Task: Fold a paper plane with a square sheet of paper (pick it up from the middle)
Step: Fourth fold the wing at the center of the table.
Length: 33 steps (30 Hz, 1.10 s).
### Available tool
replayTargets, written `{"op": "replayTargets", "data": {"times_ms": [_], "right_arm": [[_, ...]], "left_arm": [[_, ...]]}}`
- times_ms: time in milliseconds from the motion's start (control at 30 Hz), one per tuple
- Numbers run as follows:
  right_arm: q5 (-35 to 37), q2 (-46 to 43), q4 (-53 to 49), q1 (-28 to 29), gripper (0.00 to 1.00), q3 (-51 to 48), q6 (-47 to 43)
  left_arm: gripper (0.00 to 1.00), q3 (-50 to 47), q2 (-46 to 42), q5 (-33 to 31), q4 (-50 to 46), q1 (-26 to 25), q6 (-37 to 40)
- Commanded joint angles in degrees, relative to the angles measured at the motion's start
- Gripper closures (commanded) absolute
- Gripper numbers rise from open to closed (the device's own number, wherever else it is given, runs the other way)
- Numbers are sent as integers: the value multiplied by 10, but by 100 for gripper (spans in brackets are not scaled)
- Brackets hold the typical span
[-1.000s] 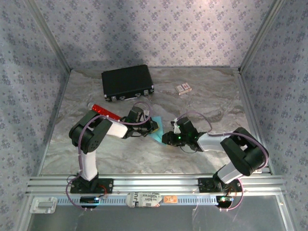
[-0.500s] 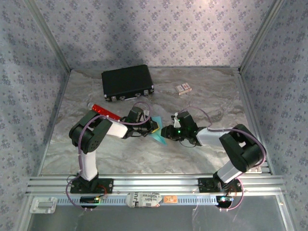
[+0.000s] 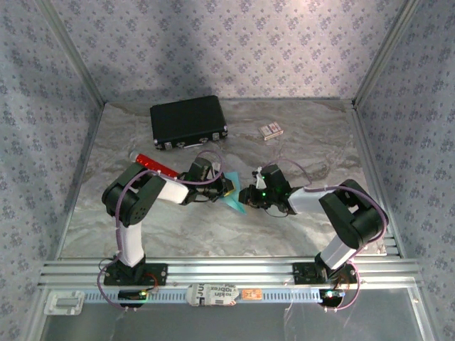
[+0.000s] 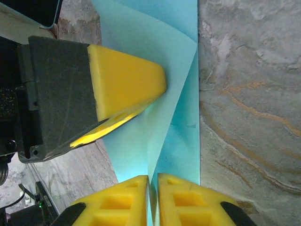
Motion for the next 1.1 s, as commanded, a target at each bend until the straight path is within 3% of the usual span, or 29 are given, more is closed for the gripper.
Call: {"op": "replayTargets", "data": {"times_ms": [0,567,1067], "right_arm": [[-17,7,10,-2,88,-17,9],[-20,-5,2,6,82,-34,0],[-24,-5,20,12,91,-74,8]], "left_arm": [[96,-14,11,-2,-22,2,3],[96,-16,14,-2,-19,2,-2],[97,-22,14,-10,-16,3,-7]]}}
